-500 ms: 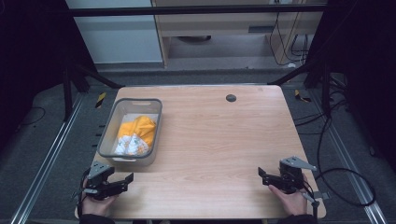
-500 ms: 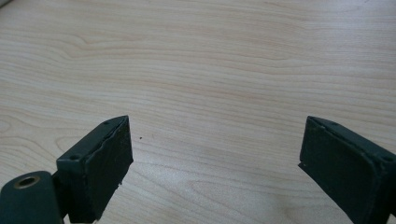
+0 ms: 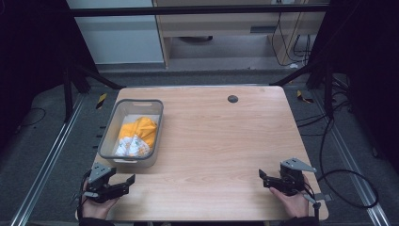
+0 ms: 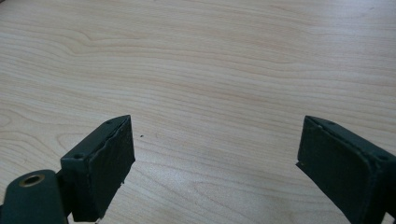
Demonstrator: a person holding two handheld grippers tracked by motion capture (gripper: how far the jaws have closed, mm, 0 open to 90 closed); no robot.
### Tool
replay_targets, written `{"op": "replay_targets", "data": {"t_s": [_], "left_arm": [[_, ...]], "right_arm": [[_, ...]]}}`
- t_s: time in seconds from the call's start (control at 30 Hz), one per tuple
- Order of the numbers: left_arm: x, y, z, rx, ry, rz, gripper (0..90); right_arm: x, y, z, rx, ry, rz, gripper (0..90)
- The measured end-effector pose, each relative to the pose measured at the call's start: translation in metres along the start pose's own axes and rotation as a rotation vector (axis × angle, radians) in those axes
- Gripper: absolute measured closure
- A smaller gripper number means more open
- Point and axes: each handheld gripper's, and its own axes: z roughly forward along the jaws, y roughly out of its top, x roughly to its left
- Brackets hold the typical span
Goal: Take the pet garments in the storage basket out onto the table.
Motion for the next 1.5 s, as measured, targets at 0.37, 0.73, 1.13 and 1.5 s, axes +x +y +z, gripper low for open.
{"op": "replay_targets", "data": {"t_s": [0.37,0.73,1.13,1.5], "left_arm": [[-0.002,0.008,-0.008,-0.035,-0.004,0.001,18.0],[-0.007,0.021,-0.017,-0.068,-0.021,0.004,17.9],[-0.008,0.035,-0.019,-0.064,-0.025,0.032,17.8],[-0.015,0.067,-0.016,-0.077,-0.027,0.072,17.4]], "right_arm": [[0.001,0.000,0.002,-0.008,-0.009,-0.024,10.8],[0.002,-0.002,0.002,-0.004,-0.020,-0.038,11.5],[0.001,-0.002,0.002,-0.003,-0.022,-0.029,11.6],[0.001,-0.003,0.003,-0.003,-0.027,-0.034,11.7]]}}
